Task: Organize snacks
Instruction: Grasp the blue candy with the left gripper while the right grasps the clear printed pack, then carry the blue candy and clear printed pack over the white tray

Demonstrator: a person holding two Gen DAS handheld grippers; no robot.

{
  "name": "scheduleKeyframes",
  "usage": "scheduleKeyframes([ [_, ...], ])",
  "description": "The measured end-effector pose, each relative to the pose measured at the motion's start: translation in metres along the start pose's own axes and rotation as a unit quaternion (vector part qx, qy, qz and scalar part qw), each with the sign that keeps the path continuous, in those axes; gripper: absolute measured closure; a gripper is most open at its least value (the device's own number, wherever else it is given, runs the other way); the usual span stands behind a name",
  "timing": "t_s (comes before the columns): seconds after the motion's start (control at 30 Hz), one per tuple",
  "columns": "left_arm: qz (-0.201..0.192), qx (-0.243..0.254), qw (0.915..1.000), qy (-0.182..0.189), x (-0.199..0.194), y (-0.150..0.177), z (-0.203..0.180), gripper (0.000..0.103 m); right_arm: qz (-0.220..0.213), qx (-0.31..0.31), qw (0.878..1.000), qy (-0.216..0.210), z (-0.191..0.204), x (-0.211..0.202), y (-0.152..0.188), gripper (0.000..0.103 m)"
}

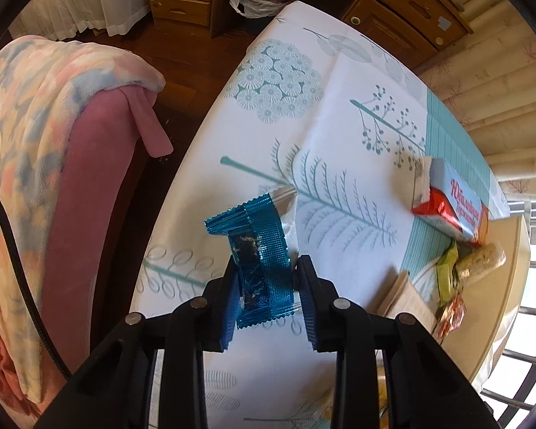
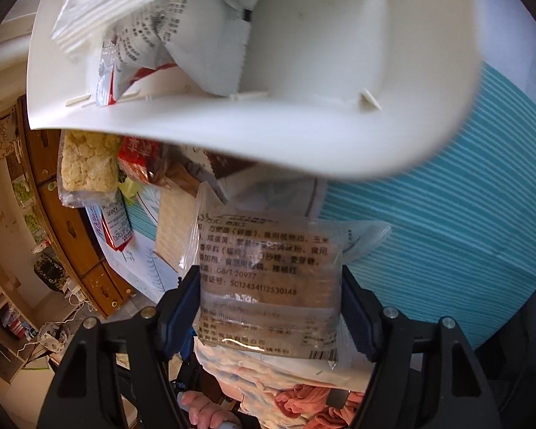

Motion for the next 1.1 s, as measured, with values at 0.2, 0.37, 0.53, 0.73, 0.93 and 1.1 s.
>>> scheduleKeyframes([
  [0.2,0.004,0.024,0.9996,0.013,-0.017,0.03,0.001,0.074,0.004,-0.014,1.0,-0.004,-0.009,-0.012,0.018,0.03],
  [0.37,0.004,0.065,0.9976,0.024,-0.033,0.058,-0.008,0.074,0.011,-0.041,0.999,-0.021,-0.015,-0.025,0.033,0.03],
  [0.53,-0.005,0.09,0.9951,0.042,-0.057,0.083,-0.016,0.074,0.033,-0.1,0.992,-0.067,-0.004,-0.035,0.051,0.03],
  [0.73,-0.039,0.101,0.9912,0.077,-0.088,0.101,-0.027,0.074,0.033,-0.173,0.981,-0.079,0.016,-0.051,0.063,0.03],
  [0.93,-0.083,0.113,0.9831,0.118,-0.117,0.117,-0.052,0.074,0.01,-0.268,0.96,-0.077,0.044,-0.071,0.066,0.03],
  [1.1,-0.114,0.109,0.978,0.136,-0.134,0.127,-0.075,0.074,-0.022,-0.359,0.931,-0.067,0.072,-0.093,0.059,0.03],
])
Point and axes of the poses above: each gripper's, at about its wrist camera, not at the fingertips, and x roughly the way its jaws point, z to its left, y to its underside, the point moved 8 cm from there along x, roughly the way its jaws point, and after that the axes turned 2 degrees about -y, right-handed, at the moved point
